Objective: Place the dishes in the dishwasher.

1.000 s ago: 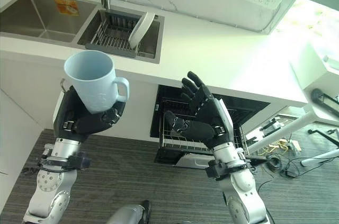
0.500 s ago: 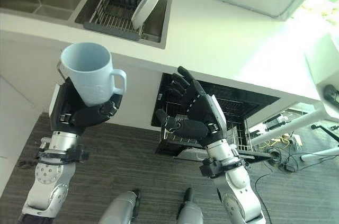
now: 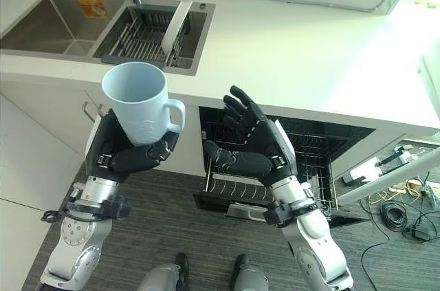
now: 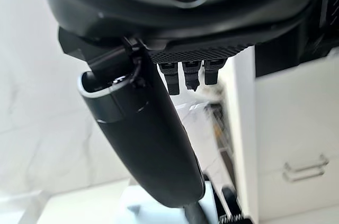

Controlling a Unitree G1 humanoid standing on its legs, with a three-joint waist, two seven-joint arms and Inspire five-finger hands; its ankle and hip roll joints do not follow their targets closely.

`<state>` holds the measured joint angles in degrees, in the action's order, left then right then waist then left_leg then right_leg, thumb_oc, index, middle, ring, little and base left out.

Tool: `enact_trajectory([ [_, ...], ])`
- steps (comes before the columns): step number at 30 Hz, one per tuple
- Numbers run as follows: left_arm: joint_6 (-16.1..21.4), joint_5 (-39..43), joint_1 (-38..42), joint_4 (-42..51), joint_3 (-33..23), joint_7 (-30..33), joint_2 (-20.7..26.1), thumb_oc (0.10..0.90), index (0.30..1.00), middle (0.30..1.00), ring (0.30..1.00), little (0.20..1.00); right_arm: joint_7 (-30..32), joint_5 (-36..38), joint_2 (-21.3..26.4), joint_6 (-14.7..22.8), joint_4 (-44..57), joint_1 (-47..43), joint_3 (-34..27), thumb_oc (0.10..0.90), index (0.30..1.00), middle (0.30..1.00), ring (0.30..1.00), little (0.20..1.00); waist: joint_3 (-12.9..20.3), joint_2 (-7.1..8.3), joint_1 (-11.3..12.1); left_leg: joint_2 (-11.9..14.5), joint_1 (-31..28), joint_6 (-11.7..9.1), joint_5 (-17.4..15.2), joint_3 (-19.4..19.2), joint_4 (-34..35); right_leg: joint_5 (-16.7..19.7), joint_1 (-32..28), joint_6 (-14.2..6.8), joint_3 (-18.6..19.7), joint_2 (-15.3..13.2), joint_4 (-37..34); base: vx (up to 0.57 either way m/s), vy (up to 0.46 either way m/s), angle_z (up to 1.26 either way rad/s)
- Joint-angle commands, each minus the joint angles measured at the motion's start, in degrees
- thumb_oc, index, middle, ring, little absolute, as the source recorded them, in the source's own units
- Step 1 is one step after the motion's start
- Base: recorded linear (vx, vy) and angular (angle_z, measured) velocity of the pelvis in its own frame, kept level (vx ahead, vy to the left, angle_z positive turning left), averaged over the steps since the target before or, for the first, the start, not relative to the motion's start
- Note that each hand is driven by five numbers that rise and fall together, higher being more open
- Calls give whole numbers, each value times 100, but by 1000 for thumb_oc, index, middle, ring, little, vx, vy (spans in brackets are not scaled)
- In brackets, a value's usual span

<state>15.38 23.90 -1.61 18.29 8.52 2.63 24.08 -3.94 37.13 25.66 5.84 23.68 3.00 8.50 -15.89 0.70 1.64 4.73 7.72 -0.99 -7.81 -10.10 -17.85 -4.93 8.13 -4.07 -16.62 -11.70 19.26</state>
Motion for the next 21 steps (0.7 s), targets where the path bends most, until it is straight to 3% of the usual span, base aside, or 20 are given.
enact_trajectory([
  [1,578,-191,372,458,-94,31,214,400,300,300,300,300,-49,-79,-127,726,300,-224,-297,800,900,900,900,900,698,91,-98,169,-129,-129,-594,-80,66,-370,-78,-441,44,-57,-207,27,98,-3],
  [6,475,-187,565,298,-6,48,191,400,300,300,300,300,81,-71,-110,559,249,-362,-433,800,900,900,900,900,707,114,-143,-26,-258,-81,-731,122,66,-355,-167,-467,34,-15,-207,52,125,-5],
  [8,492,-262,515,218,8,-23,234,400,300,300,300,300,-9,12,-124,538,258,-333,-473,800,900,900,900,900,668,67,-250,-63,-300,28,-747,316,66,-227,-314,-451,268,199,-207,116,101,-4],
  [9,537,-341,489,199,19,-110,208,400,300,300,300,300,-27,44,-167,591,323,-218,-501,800,900,900,900,900,618,43,-351,-89,-311,110,-725,490,66,-39,-348,-490,607,331,-207,83,-86,0],
  [10,576,-434,494,176,47,-165,202,400,300,300,300,300,-33,69,-223,667,351,-102,-507,800,900,900,900,900,604,63,-408,-114,-287,152,-714,592,66,27,-269,-520,808,344,-207,97,-180,15],
  [12,581,-454,611,88,82,-120,249,400,300,300,300,300,-48,2,-353,776,324,-24,-456,800,900,900,900,900,572,138,-413,-93,-239,126,-701,671,66,50,-130,-566,1000,102,-207,19,-367,53],
  [14,583,-503,732,94,29,-9,339,400,300,300,300,300,5,-46,-437,847,262,-186,-319,800,900,900,900,900,518,229,-261,73,-197,34,-699,571,66,185,-6,-680,787,-222,-207,-73,-524,53],
  [15,604,-477,801,102,-15,11,374,400,300,300,300,300,-13,-39,-418,953,159,-335,-280,800,900,900,900,900,470,245,-215,210,-137,-27,-680,541,66,26,99,-729,817,-219,-207,-83,-541,0],
  [16,588,-526,849,133,-41,61,397,400,300,300,300,300,-43,-18,-426,948,150,-410,-288,800,900,900,900,900,472,260,-135,376,-69,-129,-613,427,66,-50,113,-736,559,-314,-207,-53,-452,-18],
  [21,631,-464,807,164,-19,302,270,400,300,300,300,300,113,63,-305,740,181,-637,-434,800,900,900,900,900,592,204,-221,902,-82,-413,-380,107,66,-261,182,-506,417,-116,-207,6,-254,-24],
])
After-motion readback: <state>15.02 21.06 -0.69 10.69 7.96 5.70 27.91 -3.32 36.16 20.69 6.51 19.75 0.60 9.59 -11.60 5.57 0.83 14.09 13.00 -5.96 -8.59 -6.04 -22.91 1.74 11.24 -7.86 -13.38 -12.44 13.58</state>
